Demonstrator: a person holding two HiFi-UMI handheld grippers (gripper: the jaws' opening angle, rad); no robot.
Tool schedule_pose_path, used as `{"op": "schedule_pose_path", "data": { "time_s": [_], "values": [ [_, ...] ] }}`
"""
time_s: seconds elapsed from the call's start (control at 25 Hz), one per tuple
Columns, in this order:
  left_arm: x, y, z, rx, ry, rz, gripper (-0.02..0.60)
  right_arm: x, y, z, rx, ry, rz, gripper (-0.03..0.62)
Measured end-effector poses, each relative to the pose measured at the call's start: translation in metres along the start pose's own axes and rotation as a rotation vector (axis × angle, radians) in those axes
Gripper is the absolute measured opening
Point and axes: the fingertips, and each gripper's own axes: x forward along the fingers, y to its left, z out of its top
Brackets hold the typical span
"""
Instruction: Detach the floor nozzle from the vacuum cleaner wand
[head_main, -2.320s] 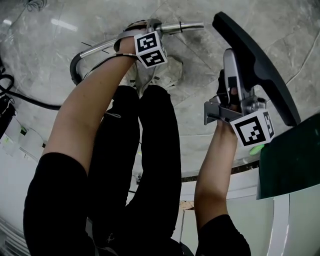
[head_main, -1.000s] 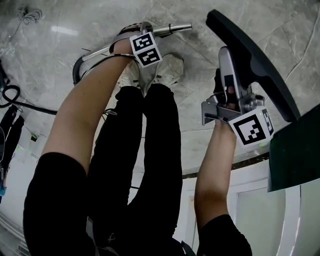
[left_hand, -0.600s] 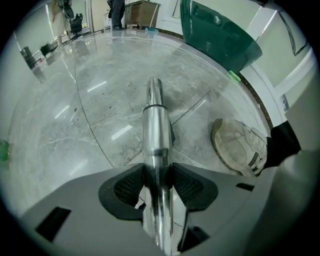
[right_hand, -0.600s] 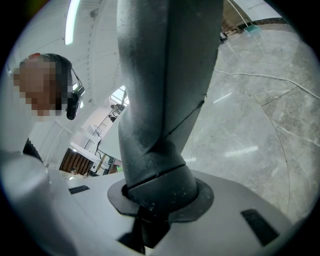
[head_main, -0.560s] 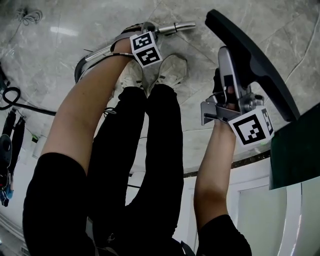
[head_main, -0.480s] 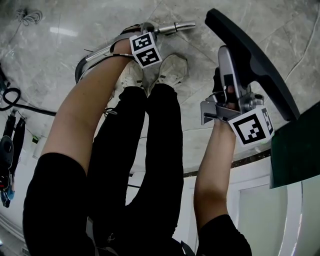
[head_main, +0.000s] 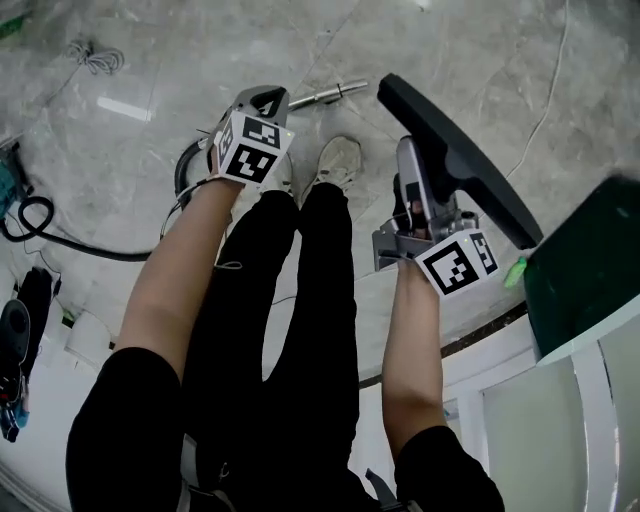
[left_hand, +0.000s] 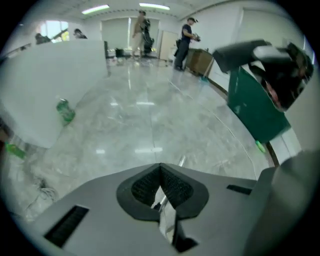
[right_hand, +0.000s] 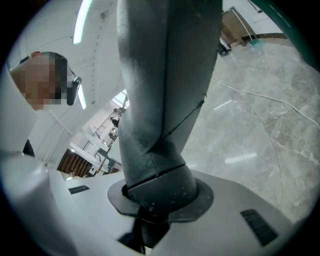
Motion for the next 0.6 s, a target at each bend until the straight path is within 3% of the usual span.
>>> {"op": "schedule_pose_path", "data": {
  "time_s": [0.2,0.28,0.48,0.6],
  "values": [
    [-0.16,0.044,0.121,-0.098,-0.254,0.15,0.008,-0.035,0.108,0.054,-0.053,-0.093,0.088,0.114],
    [-0.228,0.04,0.148,-0.105,-0.295,0.18,0.008,-0.055,0.155,0.074,-0.072,-0.113,0.117,0.114],
    [-0.397,-0.014,0.198,-0.161,-0.363,0.152,0.008,-0.135,0.278,0.122,-0.11,-0.146,0.157,0.114],
    [-0.49,-0.026,0.25,-0.153,-0.47,0.132,0.008,-0.166,0.346,0.168,-0.185,-0.236,0.205,0.114]
  ]
}}
